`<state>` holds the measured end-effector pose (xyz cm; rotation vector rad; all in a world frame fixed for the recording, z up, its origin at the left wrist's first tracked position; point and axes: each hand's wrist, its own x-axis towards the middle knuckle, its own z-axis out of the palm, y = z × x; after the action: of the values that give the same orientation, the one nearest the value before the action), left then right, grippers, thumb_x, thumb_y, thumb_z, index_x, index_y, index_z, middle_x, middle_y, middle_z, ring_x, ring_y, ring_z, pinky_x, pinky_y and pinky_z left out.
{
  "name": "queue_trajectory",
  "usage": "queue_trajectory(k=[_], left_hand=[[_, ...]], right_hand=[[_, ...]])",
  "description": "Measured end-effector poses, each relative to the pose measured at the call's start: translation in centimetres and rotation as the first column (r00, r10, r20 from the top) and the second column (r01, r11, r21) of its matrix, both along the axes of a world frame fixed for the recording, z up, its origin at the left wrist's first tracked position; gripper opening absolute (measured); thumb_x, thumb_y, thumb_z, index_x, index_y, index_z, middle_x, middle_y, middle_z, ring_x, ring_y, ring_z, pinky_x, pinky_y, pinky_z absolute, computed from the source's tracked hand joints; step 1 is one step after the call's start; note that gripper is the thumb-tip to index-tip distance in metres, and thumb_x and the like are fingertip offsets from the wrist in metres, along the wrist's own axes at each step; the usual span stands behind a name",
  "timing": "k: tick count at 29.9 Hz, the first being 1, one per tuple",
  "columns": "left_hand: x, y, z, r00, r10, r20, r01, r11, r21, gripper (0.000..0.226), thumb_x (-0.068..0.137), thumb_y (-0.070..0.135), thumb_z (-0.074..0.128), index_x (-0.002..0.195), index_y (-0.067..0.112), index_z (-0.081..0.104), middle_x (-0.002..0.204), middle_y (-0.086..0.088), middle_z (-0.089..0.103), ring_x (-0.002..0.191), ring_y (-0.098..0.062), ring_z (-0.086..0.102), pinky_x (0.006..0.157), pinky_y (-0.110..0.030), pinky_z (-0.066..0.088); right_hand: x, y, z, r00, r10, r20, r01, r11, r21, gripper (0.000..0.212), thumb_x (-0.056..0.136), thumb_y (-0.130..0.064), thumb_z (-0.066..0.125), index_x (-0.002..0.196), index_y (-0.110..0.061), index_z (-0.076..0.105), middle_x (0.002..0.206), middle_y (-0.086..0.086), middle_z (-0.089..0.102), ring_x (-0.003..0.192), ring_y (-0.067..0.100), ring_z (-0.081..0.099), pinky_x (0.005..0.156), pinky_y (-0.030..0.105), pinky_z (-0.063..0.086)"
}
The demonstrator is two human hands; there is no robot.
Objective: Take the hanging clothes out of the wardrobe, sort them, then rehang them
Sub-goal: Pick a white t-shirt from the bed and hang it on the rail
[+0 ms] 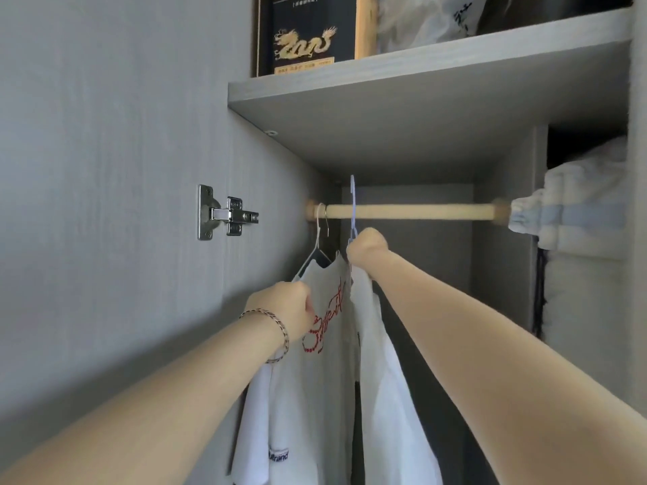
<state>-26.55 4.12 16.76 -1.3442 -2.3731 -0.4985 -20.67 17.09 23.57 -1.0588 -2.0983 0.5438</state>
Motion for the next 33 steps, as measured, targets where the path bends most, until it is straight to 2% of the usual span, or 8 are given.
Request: queue_trajectory(k=[9, 15, 20, 22, 24, 26, 28, 33], left_hand=[[-2.9, 2.0, -0.1, 0.999, -0.018, 0.026, 0.017, 0.999, 0.033, 0.015, 0.091, 0.024, 0.043, 0.082, 0.026, 0.054, 0.091, 0.003, 0.062, 0.086, -0.019, 0.057, 0.07, -0.024, 0.041], [-3.2, 2.6, -1.4, 0.997, -0.008, 0.079, -0.006, 0.985, 0.174, 0.017, 0.089, 0.023, 0.044, 0.093, 0.023, 0.061, 0.101, 0.001, 0.067, 0.096, -0.023, 0.061, 0.071, -0.024, 0.04], [-2.9, 1.5, -2.1, 0.997, 0.029, 0.065, -0.041, 0.981, 0.192, 0.015, 0.091, 0.026, 0.044, 0.095, 0.027, 0.058, 0.102, 0.002, 0.067, 0.096, -0.021, 0.062, 0.073, -0.025, 0.043], [-2.6, 0.7, -2.3, 0.998, 0.039, 0.052, -0.046, 0.989, 0.141, 0.014, 0.092, 0.026, 0.042, 0.094, 0.025, 0.056, 0.103, 0.001, 0.066, 0.095, -0.022, 0.061, 0.072, -0.025, 0.042], [-2.0, -0.1, -2.5, 0.998, 0.033, 0.057, -0.036, 0.998, 0.058, 0.018, 0.092, 0.025, 0.042, 0.098, 0.022, 0.058, 0.104, 0.0, 0.065, 0.096, -0.023, 0.061, 0.073, -0.026, 0.042], [-1.0, -0.9, -2.9, 0.998, -0.002, 0.068, 0.005, 0.999, -0.048, 0.022, 0.092, 0.023, 0.042, 0.104, 0.019, 0.059, 0.106, -0.001, 0.064, 0.098, -0.024, 0.061, 0.075, -0.027, 0.043], [0.3, -1.5, -3.6, 0.995, -0.058, 0.081, 0.07, 0.985, -0.155, 0.023, 0.091, 0.022, 0.042, 0.105, 0.015, 0.059, 0.105, -0.003, 0.063, 0.098, -0.025, 0.061, 0.076, -0.028, 0.044], [6.8, -2.9, -8.3, 0.941, -0.284, 0.186, 0.334, 0.871, -0.359, 0.017, 0.087, 0.013, 0.043, 0.074, 0.011, 0.054, 0.068, -0.005, 0.055, 0.074, -0.026, 0.057, 0.069, -0.027, 0.045]], right_hand=[[-7.7, 3.3, -3.7, 0.997, 0.074, 0.039, -0.069, 0.992, -0.108, 0.044, 0.102, -0.018, 0.032, 0.137, 0.007, 0.034, 0.142, 0.019, 0.043, 0.134, 0.027, 0.04, 0.109, 0.028, 0.03], [-9.4, 3.6, -5.9, 0.968, 0.135, -0.213, -0.18, 0.962, -0.207, 0.026, 0.098, -0.015, 0.042, 0.111, 0.006, 0.051, 0.108, 0.02, 0.06, 0.112, 0.025, 0.055, 0.076, 0.028, 0.044], [-8.3, 0.6, -8.9, 0.911, 0.412, -0.037, -0.402, 0.863, -0.306, 0.068, 0.097, -0.026, 0.042, 0.148, -0.002, 0.003, 0.142, 0.016, 0.04, 0.111, 0.019, 0.048, 0.09, 0.026, 0.04], [-6.7, 0.2, -9.9, 0.908, 0.401, -0.118, -0.418, 0.865, -0.277, 0.071, 0.095, -0.037, 0.045, 0.147, -0.005, 0.009, 0.127, 0.016, 0.054, 0.106, 0.023, 0.055, 0.093, 0.033, 0.045], [-4.4, -0.3, -10.3, 0.931, 0.34, -0.136, -0.365, 0.886, -0.285, 0.052, 0.096, -0.036, 0.043, 0.139, -0.011, 0.027, 0.101, 0.011, 0.062, 0.079, 0.019, 0.058, 0.071, 0.027, 0.048], [-1.4, -1.0, -11.4, 0.968, 0.251, -0.009, -0.236, 0.901, -0.364, 0.02, 0.097, -0.022, 0.04, 0.107, -0.009, 0.052, 0.072, 0.004, 0.058, 0.058, 0.014, 0.055, 0.05, 0.019, 0.041], [2.3, -2.1, -13.0, 0.961, 0.241, 0.134, -0.144, 0.852, -0.503, 0.02, 0.094, -0.011, 0.039, 0.076, -0.011, 0.049, 0.052, 0.0, 0.047, 0.041, 0.01, 0.048, 0.037, 0.015, 0.032], [13.9, -8.1, -19.4, 0.868, 0.22, 0.445, 0.068, 0.835, -0.546, 0.033, 0.095, -0.017, 0.043, 0.124, -0.002, 0.05, 0.106, 0.014, 0.065, 0.06, 0.011, 0.054, 0.043, 0.013, 0.043]])
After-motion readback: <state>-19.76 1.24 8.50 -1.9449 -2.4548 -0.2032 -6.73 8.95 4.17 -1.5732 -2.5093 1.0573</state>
